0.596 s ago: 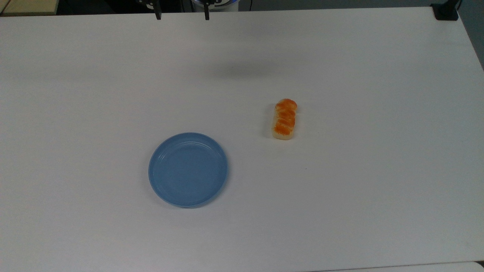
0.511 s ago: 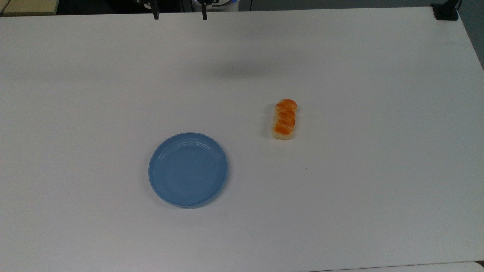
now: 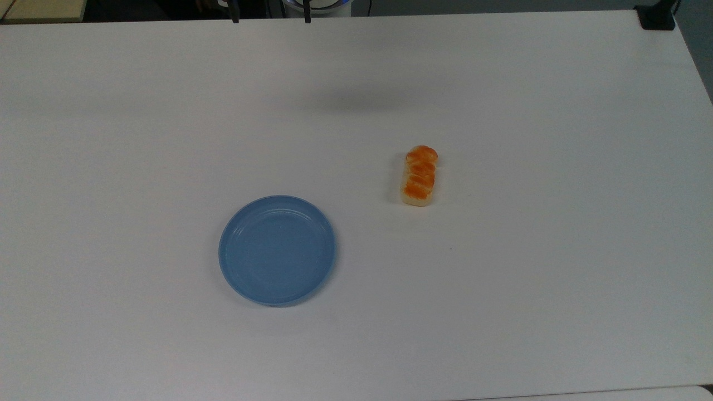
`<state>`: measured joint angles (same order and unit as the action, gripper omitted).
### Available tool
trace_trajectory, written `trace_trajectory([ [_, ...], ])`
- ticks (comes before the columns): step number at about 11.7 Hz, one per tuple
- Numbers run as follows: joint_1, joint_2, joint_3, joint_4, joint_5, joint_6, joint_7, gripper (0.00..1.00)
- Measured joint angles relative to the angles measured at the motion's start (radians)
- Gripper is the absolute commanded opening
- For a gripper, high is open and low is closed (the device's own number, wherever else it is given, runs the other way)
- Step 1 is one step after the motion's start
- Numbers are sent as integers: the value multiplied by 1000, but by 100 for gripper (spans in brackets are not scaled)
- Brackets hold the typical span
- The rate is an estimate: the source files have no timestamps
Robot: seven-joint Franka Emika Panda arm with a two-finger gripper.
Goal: Put the bread on a plate
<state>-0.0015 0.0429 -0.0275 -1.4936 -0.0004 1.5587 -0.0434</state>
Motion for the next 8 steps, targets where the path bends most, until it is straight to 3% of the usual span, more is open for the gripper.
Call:
trace_trajectory([
  [8,13,-12,-4,-4,0,-3,17,100],
])
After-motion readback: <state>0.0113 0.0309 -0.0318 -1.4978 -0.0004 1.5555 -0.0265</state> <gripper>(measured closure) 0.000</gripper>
